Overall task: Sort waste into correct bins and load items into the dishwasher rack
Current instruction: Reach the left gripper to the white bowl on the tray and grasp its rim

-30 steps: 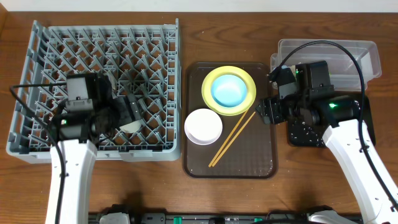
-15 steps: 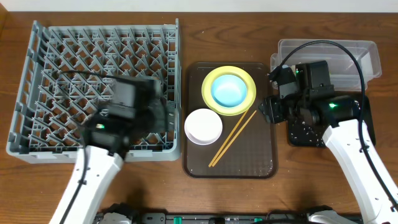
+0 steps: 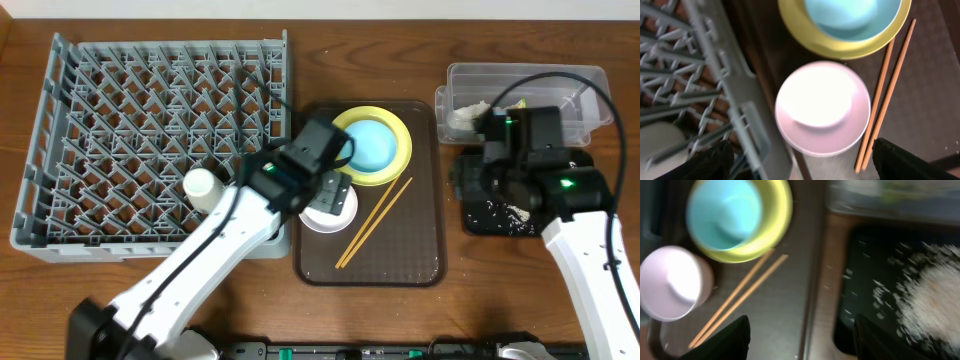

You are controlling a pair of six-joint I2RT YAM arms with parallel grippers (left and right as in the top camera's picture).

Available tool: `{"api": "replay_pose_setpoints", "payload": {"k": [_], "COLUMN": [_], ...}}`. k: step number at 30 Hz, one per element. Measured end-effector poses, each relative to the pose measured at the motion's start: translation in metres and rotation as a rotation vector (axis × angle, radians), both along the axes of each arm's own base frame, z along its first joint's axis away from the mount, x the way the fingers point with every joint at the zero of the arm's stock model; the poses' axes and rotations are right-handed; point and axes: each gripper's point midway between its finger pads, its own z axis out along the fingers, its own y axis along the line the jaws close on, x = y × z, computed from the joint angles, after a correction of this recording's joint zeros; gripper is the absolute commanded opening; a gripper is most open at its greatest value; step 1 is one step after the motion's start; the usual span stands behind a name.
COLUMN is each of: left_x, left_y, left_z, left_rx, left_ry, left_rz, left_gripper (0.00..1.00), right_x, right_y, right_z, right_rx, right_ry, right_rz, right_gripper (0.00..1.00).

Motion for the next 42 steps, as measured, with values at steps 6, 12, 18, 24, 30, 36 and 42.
{"api": "replay_pose_setpoints", "payload": {"k": [6, 12, 18, 24, 30, 36, 42], "left_x": [-0.001, -0.009, -0.019, -0.018, -0.02, -0.026, -0.034], "left_y": [-0.026, -0.053, -0.063, -0.066, -0.065, -0.069, -0.071], "left_z": [-0.034, -0.06, -0.088, -0.114, -0.131, -0.135, -0.134], "left_rx": [0.044, 0.031, 0.061, 0.081, 0.105, 0.116, 0.136], "left_ry": [0.048, 0.099, 0.169, 0.209, 0.241, 0.251, 0.254], "left_rz": [-0.059, -0.118, -0.146, -0.146, -0.147, -0.165, -0.185], "left_gripper": [0.9, 0.89, 0.79, 0.58, 0.35, 0.19, 0.06], "right_x": [-0.005, -0.005, -0.005, -0.006, -0.007, -0.007, -0.007], "right_y": [-0.034, -0.043, -0.043, -0.043, -0.043, -0.043, -0.043], "right_z": [-0.004, -0.005, -0.005, -0.006, -0.006, -0.006, -0.006], "right_rx": [-0.027, -0.035, -0.038, -0.038, -0.039, -0.039, -0.039], "right_ry": [0.038, 0.038, 0.038, 0.046, 0.048, 0.049, 0.049], "right_rz": [-0.13, -0.162, -0.163, -0.163, -0.163, -0.163, -0.163], "right_gripper": [0.65, 0.66, 0.66, 0.66, 0.66, 0.66, 0.66]}}
